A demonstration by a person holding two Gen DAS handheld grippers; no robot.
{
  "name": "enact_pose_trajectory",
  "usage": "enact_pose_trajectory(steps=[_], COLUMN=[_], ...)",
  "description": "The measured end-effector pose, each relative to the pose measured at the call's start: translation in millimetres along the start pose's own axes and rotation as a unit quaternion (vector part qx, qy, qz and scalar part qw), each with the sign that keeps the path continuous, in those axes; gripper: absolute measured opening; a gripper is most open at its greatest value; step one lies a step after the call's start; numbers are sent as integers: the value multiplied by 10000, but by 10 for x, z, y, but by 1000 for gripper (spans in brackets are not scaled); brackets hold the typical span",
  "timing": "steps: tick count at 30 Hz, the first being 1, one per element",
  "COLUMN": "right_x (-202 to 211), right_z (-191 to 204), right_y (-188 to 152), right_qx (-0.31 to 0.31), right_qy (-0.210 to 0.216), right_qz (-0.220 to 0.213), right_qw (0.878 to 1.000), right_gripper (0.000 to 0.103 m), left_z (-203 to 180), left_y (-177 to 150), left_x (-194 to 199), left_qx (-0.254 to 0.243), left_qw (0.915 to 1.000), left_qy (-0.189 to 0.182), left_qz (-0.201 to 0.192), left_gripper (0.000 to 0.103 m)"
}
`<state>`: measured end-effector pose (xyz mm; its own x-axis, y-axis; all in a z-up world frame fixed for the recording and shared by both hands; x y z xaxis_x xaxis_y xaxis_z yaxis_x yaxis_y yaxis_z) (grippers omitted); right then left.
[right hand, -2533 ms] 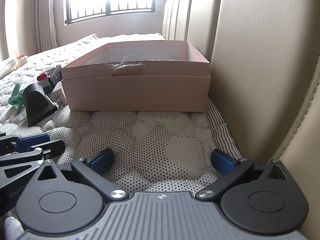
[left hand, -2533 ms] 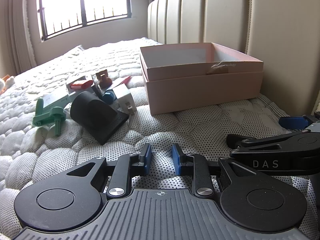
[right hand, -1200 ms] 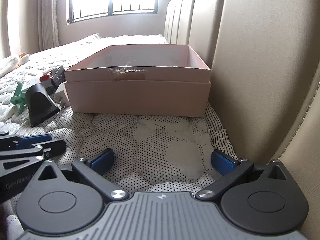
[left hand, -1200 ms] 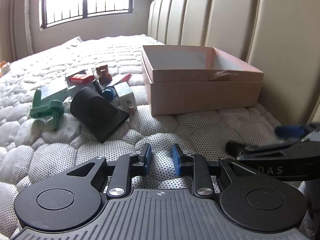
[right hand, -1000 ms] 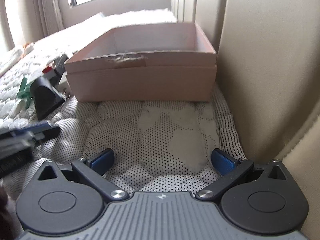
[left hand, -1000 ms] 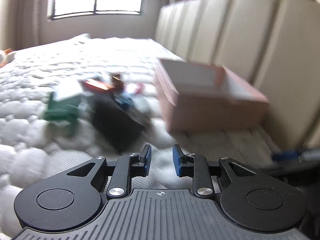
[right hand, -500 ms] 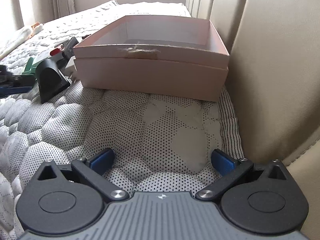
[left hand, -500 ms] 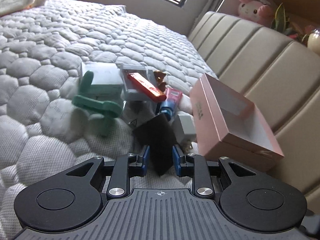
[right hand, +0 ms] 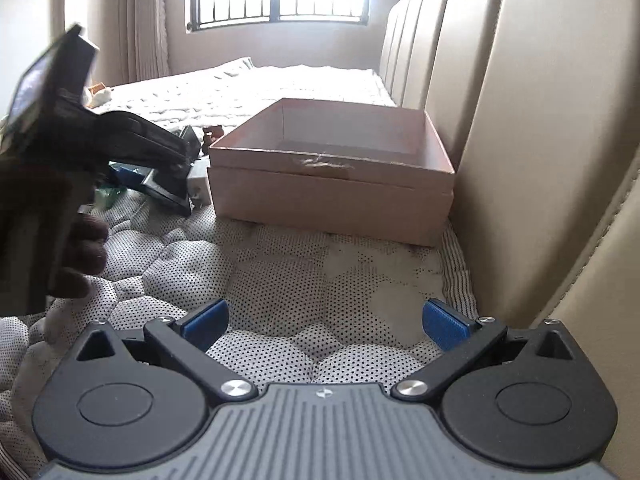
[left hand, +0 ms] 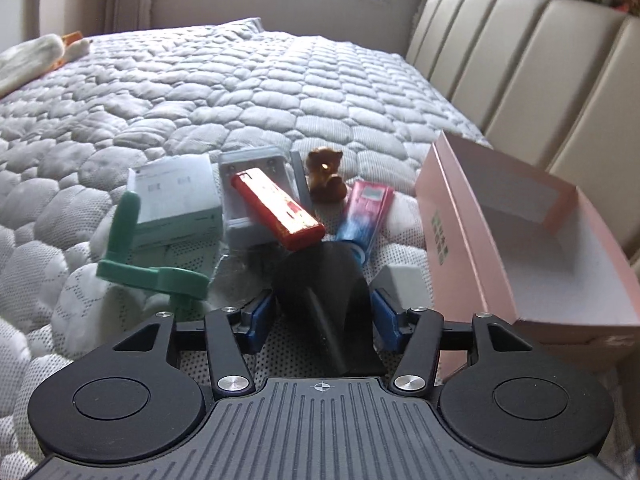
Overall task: Organize rigid objects
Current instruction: 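Grasp the black phone stand with the left tool, then carry the black stand toward the pink box while the right tool grasps the green plastic part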
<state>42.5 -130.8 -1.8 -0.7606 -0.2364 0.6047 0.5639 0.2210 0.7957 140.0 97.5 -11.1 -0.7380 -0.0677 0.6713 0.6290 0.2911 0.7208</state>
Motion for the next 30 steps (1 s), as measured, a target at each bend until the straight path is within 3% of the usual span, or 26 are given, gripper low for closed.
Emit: enact_pose_trajectory(steps=[3, 8, 12, 16, 25, 30], right_x=[43, -42, -12, 15, -294, -684], right_z=[4, 51, 148, 393, 1445, 2028], right_y=[-19, -44, 27, 253, 839, 1015], right_qx=[110, 164, 260, 495, 1030, 603], right_qy=[-2, -19, 6, 180, 830, 1056], right_qz=[-64, 48, -10, -183, -389, -136], right_qw=[9999, 9999, 9997, 9984, 9905, 9925], right_gripper=[103, 102, 99, 96, 82, 83], left_z=[-15, 124, 264, 562, 1367, 1822], left_y=[-57, -116, -200, -312, -375, -394], left_x=[-28, 102, 413, 822, 1359, 1440], left_qx=[-216, 14, -115, 140, 407, 760], left_qw=[9997, 9981, 9964, 9931, 9926, 9918], left_qy=[-87, -597, -800, -1117, -938, -742], left_qz=[-11, -138, -264, -320, -649, -717], left_gripper=[55, 52, 52, 52, 52, 52])
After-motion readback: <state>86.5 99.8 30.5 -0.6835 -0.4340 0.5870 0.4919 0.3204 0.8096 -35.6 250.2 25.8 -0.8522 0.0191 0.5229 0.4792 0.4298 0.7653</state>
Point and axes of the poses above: each gripper's, at about its wrist camera, not at the fingertips, and x roughly against the way its jaws point, z to its left, y to its top, the point moved 6 cm from there along -x, roughly the way its jaws point, and after that the axes turned 1 degree about -y, right-handed, at the moved point
